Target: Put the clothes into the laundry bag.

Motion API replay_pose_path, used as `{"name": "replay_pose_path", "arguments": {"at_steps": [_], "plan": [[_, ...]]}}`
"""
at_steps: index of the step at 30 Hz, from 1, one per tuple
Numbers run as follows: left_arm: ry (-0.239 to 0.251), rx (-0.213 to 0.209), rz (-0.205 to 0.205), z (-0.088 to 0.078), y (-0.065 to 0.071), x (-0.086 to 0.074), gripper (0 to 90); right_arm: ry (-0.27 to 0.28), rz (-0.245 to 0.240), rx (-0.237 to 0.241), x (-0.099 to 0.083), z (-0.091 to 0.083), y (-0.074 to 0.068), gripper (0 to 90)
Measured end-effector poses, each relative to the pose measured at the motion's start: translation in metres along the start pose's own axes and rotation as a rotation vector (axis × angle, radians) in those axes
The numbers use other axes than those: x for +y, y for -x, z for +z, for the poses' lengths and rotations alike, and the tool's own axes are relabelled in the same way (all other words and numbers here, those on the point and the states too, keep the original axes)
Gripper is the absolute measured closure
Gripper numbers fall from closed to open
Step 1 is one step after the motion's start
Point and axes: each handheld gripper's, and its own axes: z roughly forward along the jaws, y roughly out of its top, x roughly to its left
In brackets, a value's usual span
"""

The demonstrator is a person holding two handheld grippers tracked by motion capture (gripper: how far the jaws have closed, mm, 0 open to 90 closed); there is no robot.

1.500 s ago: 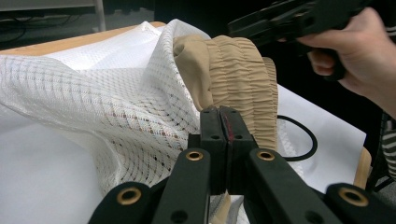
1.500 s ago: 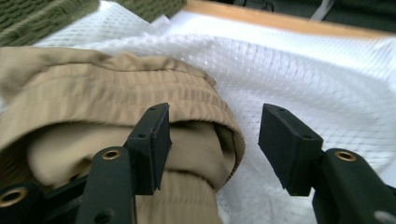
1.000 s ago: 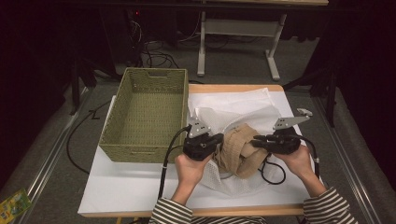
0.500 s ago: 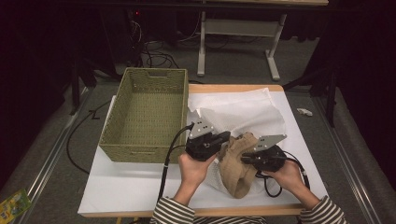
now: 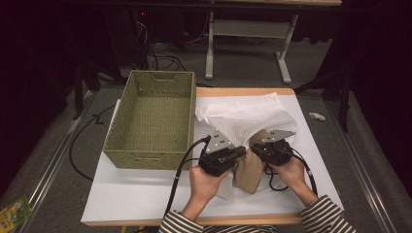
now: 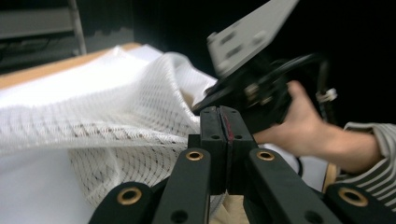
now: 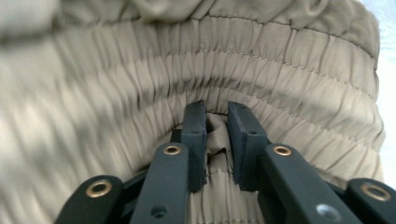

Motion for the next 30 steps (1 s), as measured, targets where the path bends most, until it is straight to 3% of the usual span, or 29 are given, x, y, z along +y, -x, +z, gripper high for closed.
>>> {"name": "replay_pose_path", "arguments": {"at_steps": [4, 9, 10, 13, 16, 20, 21, 22, 25, 30], "plan": [[-0.022, 0.036, -0.010, -0.004, -0.007, -0.003, 89.3, 0.078, -0.003, 0.071, -0.002, -0.026, -0.004, 65.0], [-0.022, 0.045, -0.015, -0.003, -0.009, -0.002, 89.3, 0.171, 0.017, 0.014, 0.000, -0.057, 0.006, 55.8], [-0.021, 0.047, -0.015, -0.003, -0.010, -0.002, 89.3, 0.178, 0.056, 0.006, 0.001, -0.060, 0.014, 53.6], [-0.017, 0.050, -0.020, -0.003, -0.011, -0.001, 89.3, 0.150, 0.141, 0.012, 0.001, -0.056, 0.032, 48.5], [-0.017, 0.052, -0.027, -0.002, -0.012, -0.001, 89.2, 0.090, 0.223, 0.047, 0.000, -0.038, 0.047, 43.8], [-0.020, 0.058, -0.031, 0.000, -0.015, 0.001, 89.1, 0.065, 0.273, 0.099, -0.001, -0.018, 0.056, 43.5], [-0.018, 0.059, -0.036, 0.001, -0.016, 0.002, 89.1, 0.059, 0.270, 0.121, -0.001, -0.016, 0.056, 48.3], [-0.016, 0.060, -0.039, 0.002, -0.017, 0.003, 89.0, 0.050, 0.244, 0.148, 0.000, -0.014, 0.054, 59.6], [-0.009, 0.060, -0.063, 0.007, -0.023, 0.007, 89.1, 0.025, 0.144, 0.157, 0.001, -0.016, 0.043, 76.8], [-0.001, 0.072, -0.085, 0.015, -0.030, 0.013, 89.3, 0.051, 0.013, 0.191, 0.002, -0.028, 0.020, 83.4]]}}
